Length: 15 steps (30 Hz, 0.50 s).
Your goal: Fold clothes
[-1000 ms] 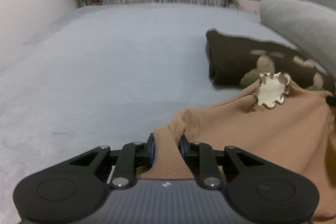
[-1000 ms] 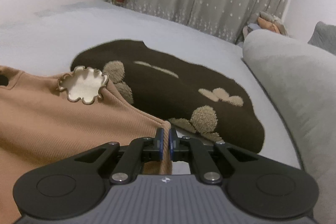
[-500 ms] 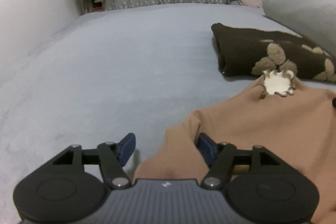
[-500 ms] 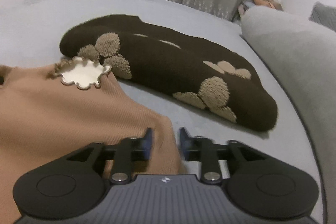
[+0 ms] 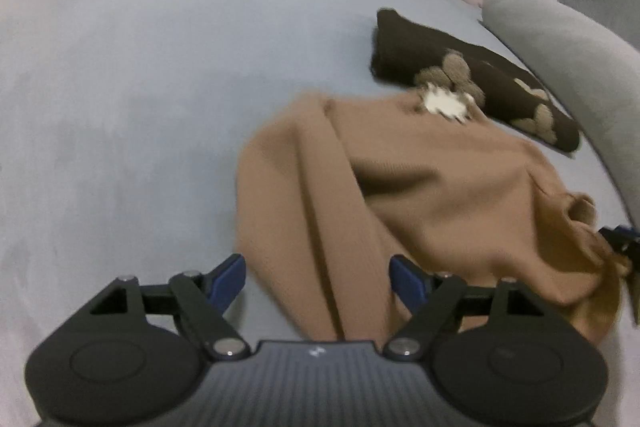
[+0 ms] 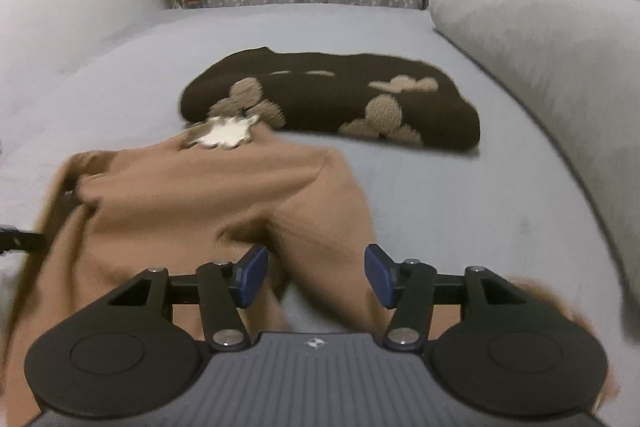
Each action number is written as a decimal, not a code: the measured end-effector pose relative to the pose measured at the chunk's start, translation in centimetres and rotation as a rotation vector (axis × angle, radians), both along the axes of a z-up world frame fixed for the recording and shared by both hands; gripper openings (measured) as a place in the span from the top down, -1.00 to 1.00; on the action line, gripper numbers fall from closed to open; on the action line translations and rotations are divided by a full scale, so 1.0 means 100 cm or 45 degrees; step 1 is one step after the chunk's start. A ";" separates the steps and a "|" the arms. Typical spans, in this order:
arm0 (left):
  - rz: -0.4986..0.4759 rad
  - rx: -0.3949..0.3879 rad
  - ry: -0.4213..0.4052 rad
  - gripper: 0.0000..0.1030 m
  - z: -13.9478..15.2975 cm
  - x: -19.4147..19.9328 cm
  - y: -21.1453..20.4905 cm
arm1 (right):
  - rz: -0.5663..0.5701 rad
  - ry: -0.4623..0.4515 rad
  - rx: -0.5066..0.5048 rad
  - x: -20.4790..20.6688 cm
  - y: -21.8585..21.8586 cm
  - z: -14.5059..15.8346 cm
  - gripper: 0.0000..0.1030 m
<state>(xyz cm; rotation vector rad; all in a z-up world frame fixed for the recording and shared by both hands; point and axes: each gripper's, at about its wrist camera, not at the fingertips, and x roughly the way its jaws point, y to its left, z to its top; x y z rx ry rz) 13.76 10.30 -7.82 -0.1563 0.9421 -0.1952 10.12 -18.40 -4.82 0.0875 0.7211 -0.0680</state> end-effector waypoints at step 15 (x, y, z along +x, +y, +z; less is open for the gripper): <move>0.134 -0.425 0.182 -0.52 -0.029 -0.100 0.022 | -0.016 0.059 0.382 -0.107 0.030 -0.027 -0.16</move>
